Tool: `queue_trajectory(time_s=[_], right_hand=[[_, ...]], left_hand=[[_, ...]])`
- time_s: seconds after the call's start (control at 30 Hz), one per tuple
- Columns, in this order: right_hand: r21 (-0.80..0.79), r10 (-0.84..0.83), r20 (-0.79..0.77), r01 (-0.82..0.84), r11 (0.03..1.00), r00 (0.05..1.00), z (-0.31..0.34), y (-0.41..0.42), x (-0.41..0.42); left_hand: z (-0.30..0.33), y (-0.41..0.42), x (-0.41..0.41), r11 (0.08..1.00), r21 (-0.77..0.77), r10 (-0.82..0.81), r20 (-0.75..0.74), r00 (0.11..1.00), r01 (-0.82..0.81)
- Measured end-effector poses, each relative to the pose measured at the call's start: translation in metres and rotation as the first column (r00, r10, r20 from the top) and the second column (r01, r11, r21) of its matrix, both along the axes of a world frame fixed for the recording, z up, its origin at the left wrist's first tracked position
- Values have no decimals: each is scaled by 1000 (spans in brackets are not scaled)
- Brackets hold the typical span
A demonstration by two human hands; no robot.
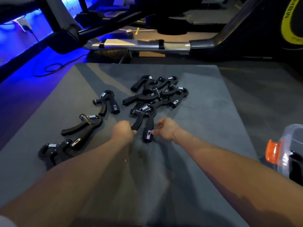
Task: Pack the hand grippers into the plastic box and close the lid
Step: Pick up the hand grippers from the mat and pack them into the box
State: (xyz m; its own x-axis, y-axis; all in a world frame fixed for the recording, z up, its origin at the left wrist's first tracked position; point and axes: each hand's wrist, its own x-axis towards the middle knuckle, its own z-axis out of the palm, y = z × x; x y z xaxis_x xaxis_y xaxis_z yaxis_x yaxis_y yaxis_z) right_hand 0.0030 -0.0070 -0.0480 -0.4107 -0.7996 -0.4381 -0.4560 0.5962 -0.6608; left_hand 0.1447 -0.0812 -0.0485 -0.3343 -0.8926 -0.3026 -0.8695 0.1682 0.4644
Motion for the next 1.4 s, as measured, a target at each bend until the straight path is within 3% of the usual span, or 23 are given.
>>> queue_trajectory(time_s=[0.3,0.47,0.7,0.87,1.1,1.23,1.4], right_hand=[[-117,-244,-8,241,963,970,78,71,-59],[-107,-422,-106,411,905,901,121,162,-119],[-41,-571,-244,580,813,784,119,296,-195],[90,-706,-182,727,681,684,85,377,-239],[187,-742,-298,799,572,601,32,469,-284],[256,-674,-399,781,569,622,2,494,-299],[352,-629,-422,758,550,653,-37,497,-314]], left_hand=[[76,71,-79,993,-33,-117,-189,975,113],[104,156,-154,974,-55,-228,-278,933,222],[84,275,-251,902,-8,-414,-300,860,432],[50,345,-299,798,-36,-584,-292,758,601],[-5,398,-341,613,-29,-784,-141,604,789],[-31,412,-363,473,19,-881,-8,473,881],[-58,418,-386,397,41,-915,97,392,917]])
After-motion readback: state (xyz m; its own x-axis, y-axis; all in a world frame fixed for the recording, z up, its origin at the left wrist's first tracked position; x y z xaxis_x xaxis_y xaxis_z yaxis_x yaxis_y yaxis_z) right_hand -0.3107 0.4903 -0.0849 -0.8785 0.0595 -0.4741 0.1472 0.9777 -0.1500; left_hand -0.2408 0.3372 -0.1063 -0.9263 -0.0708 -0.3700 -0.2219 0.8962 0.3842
